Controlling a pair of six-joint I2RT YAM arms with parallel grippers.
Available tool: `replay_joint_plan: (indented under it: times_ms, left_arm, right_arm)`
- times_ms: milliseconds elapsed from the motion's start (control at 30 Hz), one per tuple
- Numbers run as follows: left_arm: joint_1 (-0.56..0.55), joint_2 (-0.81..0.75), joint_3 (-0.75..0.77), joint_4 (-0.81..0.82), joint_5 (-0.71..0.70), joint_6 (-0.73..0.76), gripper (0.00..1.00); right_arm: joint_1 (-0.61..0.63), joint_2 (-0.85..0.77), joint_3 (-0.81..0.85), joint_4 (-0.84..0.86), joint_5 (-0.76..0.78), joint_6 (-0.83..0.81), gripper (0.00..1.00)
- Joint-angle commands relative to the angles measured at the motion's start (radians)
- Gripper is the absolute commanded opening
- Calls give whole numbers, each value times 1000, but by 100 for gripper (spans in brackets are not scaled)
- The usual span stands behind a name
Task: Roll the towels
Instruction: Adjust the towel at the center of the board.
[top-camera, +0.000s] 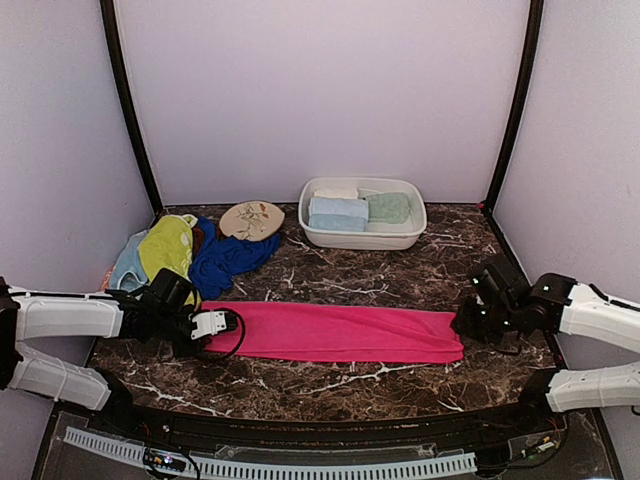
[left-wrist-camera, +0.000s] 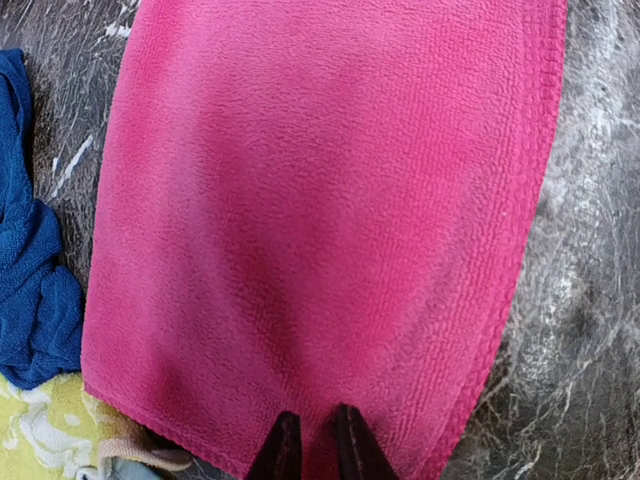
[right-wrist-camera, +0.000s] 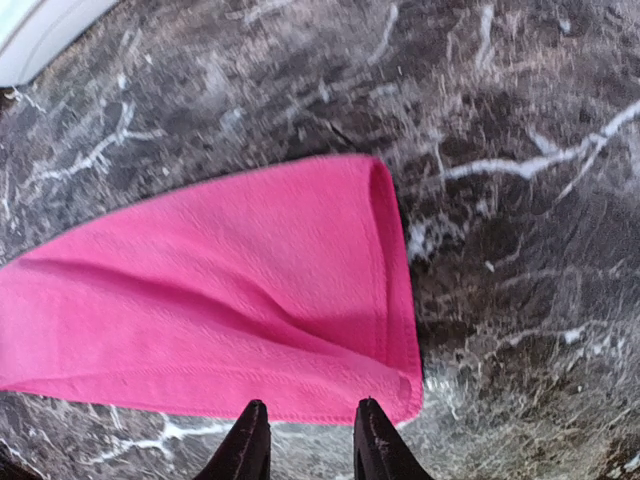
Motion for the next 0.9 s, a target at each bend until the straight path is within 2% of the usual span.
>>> replay_joint_plan:
  times_ms: [0, 300, 500, 600, 733, 867]
  left_arm:
    - [4, -25, 24, -84, -10, 28, 15]
    - [4, -60, 72, -143, 5, 24, 15]
    - [2, -59, 163, -226, 95, -32, 15]
    - [-1, -28, 191, -214, 135, -81, 15]
    - [-15, 74, 179, -108, 82, -151, 11]
    - [-21, 158, 150, -88, 5, -151, 9]
  right_arm:
    - [-95, 78, 58, 71, -48, -108, 27]
    - [-188, 336, 41, 268, -134, -224, 25]
    - [-246, 437, 56, 315, -149, -274, 11]
    - [-265, 462, 58, 328, -150, -292, 2]
    - [-285, 495, 57, 336, -142, -307, 0]
    - [-311, 495, 57, 317, -116, -320, 0]
